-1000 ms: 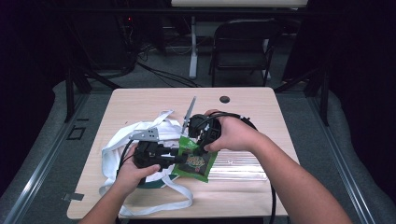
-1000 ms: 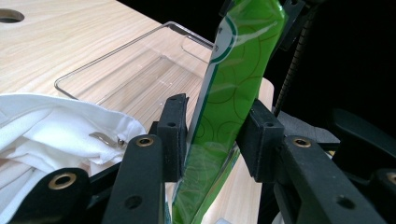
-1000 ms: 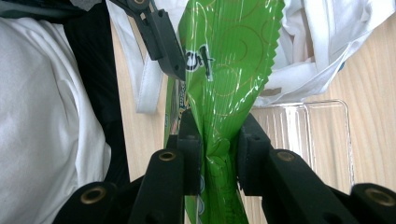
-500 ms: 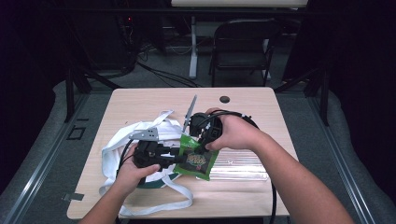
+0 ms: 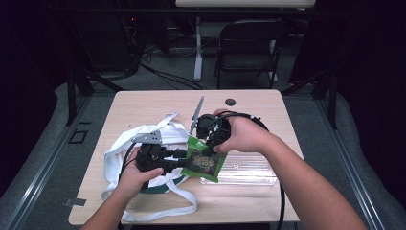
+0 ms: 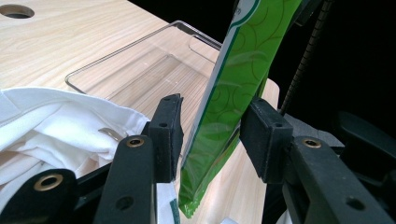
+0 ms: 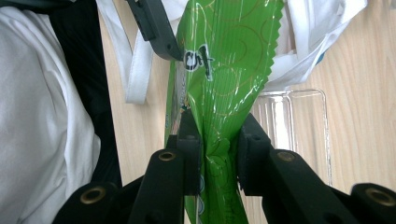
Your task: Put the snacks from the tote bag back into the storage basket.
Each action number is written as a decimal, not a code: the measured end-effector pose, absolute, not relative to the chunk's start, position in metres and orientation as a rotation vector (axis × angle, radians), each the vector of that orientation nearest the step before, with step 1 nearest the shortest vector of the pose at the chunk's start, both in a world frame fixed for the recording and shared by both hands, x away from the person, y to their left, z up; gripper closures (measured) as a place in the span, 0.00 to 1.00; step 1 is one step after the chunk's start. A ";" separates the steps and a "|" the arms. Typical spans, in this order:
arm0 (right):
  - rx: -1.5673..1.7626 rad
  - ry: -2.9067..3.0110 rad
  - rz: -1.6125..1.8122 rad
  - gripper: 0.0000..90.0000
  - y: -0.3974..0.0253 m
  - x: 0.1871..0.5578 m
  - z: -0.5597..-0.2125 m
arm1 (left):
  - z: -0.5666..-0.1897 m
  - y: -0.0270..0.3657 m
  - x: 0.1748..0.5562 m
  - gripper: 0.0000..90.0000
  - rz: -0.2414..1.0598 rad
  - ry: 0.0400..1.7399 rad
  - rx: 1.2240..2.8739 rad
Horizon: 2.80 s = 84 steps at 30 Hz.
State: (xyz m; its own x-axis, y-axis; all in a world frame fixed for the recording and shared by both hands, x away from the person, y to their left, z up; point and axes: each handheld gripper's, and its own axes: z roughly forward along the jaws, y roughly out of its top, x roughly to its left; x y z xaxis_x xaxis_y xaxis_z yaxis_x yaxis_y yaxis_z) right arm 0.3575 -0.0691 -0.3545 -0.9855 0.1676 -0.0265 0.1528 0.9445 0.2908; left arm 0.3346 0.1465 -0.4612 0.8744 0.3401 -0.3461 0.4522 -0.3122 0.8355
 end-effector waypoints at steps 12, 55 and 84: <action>0.266 3.026 0.413 0.83 -0.077 0.359 -0.350 | -0.462 0.149 0.336 0.65 -0.119 0.596 1.928; 0.313 2.946 0.348 0.83 -0.107 0.373 -0.335 | -0.465 0.161 0.345 0.64 -0.095 0.657 1.911; 0.309 2.905 0.286 0.83 -0.115 0.388 -0.340 | -0.468 0.168 0.350 0.64 -0.089 0.689 1.900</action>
